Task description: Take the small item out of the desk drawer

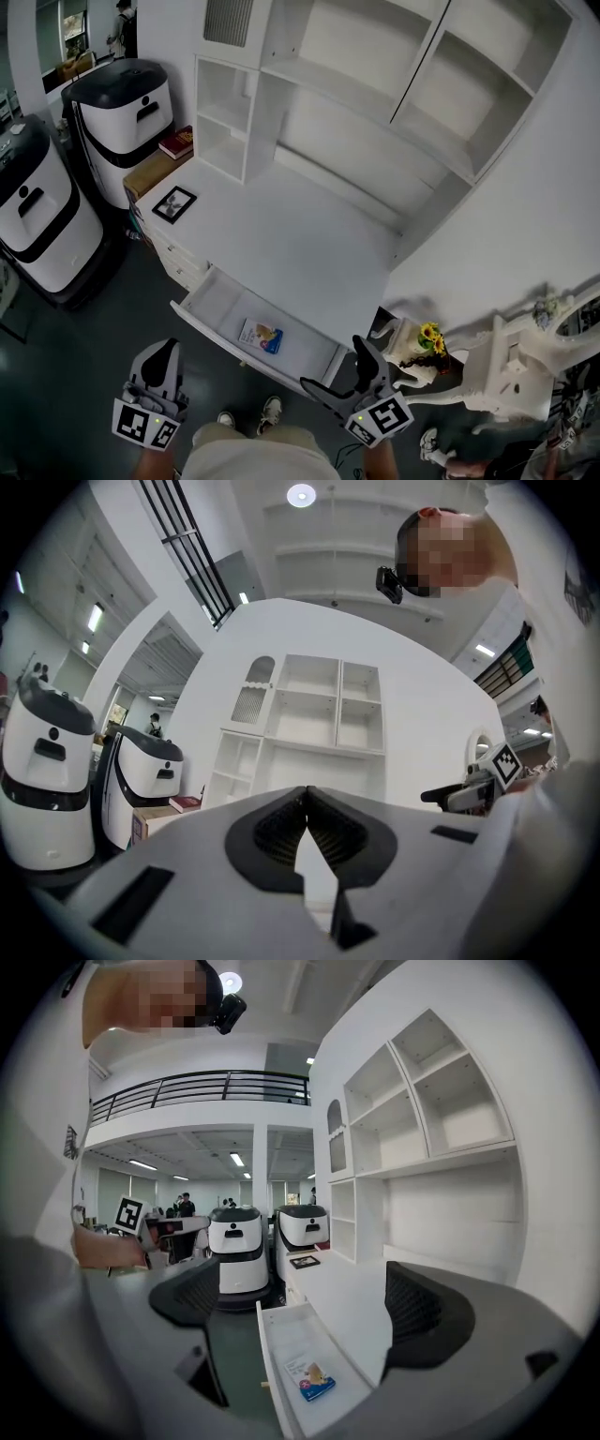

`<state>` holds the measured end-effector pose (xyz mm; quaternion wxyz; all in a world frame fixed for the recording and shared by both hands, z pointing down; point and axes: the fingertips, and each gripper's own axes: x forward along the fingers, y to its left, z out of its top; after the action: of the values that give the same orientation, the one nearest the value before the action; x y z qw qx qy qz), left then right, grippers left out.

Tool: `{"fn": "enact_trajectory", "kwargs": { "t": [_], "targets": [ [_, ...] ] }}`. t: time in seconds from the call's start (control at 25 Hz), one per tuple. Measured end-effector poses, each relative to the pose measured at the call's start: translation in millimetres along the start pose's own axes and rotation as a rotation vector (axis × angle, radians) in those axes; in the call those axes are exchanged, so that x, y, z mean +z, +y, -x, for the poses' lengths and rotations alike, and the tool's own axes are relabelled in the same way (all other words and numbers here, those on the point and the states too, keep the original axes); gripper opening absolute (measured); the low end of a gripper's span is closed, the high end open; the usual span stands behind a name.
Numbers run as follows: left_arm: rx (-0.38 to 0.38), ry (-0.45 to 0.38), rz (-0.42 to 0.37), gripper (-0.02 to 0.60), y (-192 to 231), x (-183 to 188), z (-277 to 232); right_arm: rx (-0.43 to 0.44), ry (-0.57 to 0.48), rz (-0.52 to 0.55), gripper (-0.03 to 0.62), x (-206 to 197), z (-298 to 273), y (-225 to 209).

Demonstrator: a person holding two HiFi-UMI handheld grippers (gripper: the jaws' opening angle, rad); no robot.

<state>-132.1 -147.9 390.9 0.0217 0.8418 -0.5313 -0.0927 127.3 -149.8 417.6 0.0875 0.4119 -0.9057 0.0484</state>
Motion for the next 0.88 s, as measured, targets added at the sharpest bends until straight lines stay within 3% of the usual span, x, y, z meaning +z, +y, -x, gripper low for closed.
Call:
{"fn": "enact_trajectory", "kwargs": {
  "t": [0.28, 0.44, 0.88],
  "targets": [
    [0.124, 0.026, -0.025, 0.015, 2.2, -3.2, -2.4, 0.142, 0.129, 0.024, 0.54, -50.3, -51.3, -21.4],
    [0.215, 0.067, -0.036, 0.015, 8.1, -10.7, 11.7, 0.229, 0.238, 0.03, 0.54, -105.0, -84.8, -23.8],
    [0.397, 0.152, -0.059, 0.015, 6.8, -23.3, 50.6, 0.385, 0.53, 0.186, 0.54, -250.9, -158.1, -17.0]
  ]
}}
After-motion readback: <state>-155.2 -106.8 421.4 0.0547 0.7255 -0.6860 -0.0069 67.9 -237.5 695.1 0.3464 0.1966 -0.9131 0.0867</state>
